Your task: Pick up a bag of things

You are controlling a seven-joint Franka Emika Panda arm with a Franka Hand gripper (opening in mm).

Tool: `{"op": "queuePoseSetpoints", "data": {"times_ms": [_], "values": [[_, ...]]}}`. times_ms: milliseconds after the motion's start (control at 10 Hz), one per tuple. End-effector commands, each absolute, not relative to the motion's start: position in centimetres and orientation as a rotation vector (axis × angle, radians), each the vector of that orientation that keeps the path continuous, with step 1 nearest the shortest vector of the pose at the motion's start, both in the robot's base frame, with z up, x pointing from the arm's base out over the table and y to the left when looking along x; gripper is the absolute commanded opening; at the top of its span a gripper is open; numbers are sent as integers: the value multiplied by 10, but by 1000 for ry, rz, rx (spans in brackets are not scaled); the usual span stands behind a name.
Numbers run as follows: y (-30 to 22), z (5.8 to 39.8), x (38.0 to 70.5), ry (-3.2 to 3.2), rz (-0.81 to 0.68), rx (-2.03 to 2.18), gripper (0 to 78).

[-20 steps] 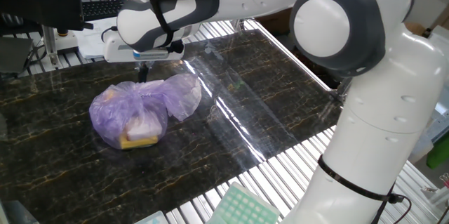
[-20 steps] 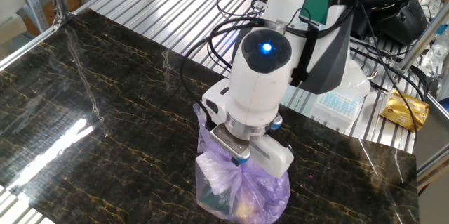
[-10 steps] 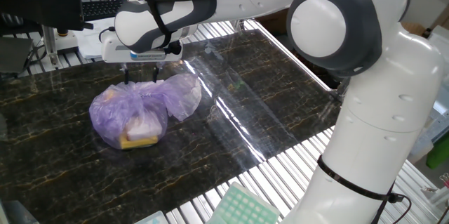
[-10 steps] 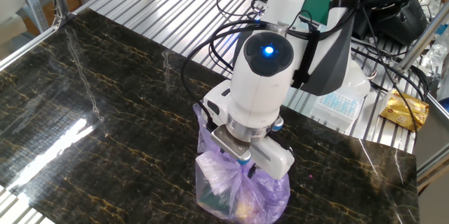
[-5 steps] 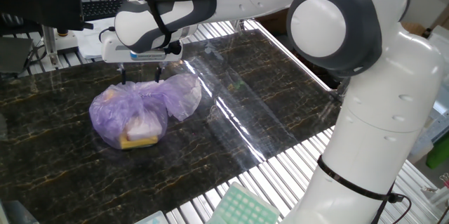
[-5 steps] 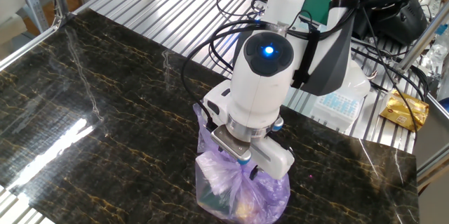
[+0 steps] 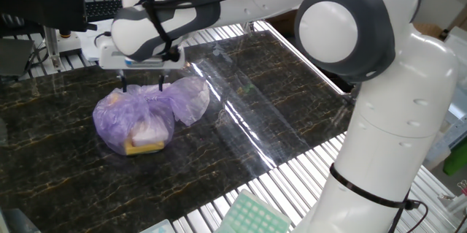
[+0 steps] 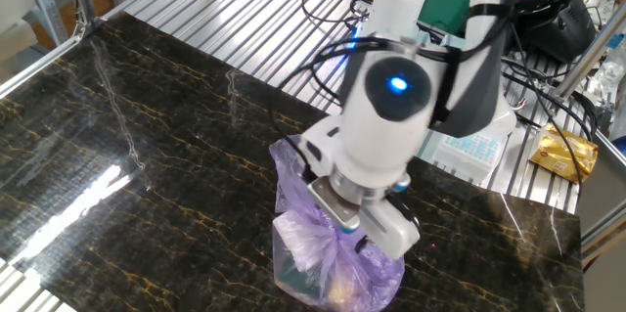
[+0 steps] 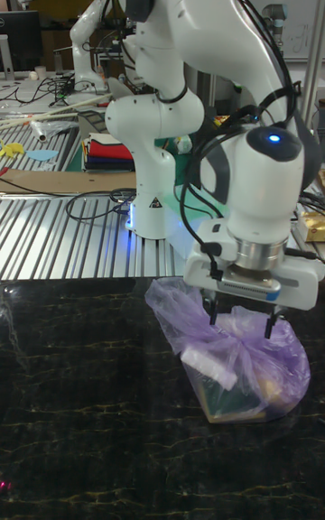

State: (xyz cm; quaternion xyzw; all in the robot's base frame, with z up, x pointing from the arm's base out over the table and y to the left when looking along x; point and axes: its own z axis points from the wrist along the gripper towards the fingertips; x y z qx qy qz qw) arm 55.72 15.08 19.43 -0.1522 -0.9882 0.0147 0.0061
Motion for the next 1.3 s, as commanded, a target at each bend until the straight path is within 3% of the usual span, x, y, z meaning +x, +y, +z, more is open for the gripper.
{"op": "queuePoseSetpoints", "data": {"times_ms": [100,1300], "values": [[169,190,544,-3005,119,-709,774],[161,162,551,-3033,-69,-804,774]]}}
